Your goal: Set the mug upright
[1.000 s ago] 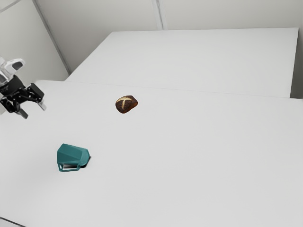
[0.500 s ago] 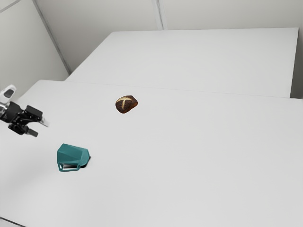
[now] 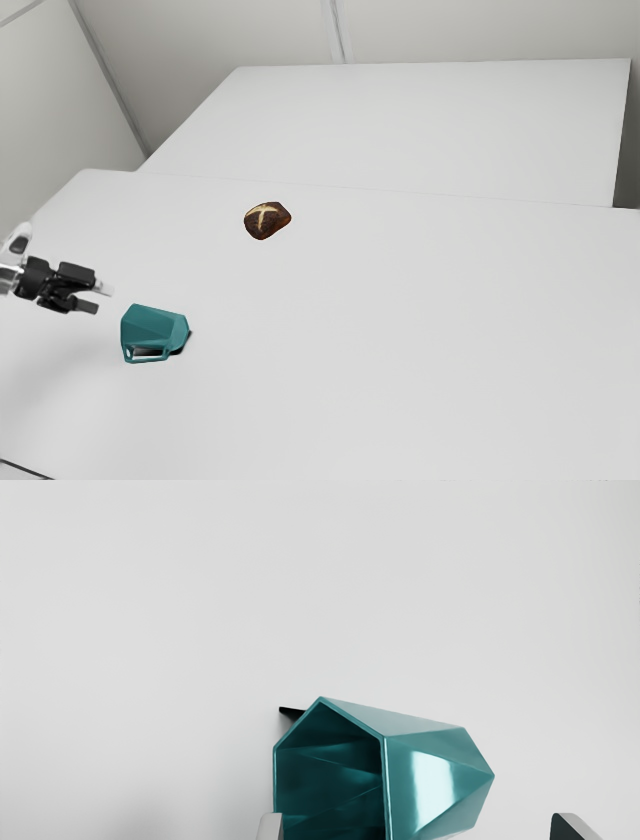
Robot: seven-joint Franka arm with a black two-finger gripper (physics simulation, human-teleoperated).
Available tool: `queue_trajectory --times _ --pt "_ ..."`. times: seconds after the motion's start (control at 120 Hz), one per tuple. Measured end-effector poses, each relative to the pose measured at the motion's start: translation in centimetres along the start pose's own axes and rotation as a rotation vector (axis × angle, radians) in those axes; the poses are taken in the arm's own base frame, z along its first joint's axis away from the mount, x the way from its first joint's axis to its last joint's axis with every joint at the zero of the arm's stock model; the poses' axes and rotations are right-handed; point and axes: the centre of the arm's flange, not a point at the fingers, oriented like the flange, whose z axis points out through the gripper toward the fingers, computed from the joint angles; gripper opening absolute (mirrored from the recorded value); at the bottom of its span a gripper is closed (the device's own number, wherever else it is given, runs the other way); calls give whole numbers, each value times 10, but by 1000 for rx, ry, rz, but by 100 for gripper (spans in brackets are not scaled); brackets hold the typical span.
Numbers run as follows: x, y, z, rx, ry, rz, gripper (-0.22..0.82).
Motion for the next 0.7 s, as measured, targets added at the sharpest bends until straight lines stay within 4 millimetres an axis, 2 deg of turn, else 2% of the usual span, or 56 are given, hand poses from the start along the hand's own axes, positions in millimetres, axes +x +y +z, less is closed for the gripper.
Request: queue_trajectory --times 0.183,0.392,0.7 --pt "-4 -14 14 -31 21 52 58" --pt "-9 -9 35 -84 11 83 58" --pt "-18 -6 45 -145 -28 49 58"
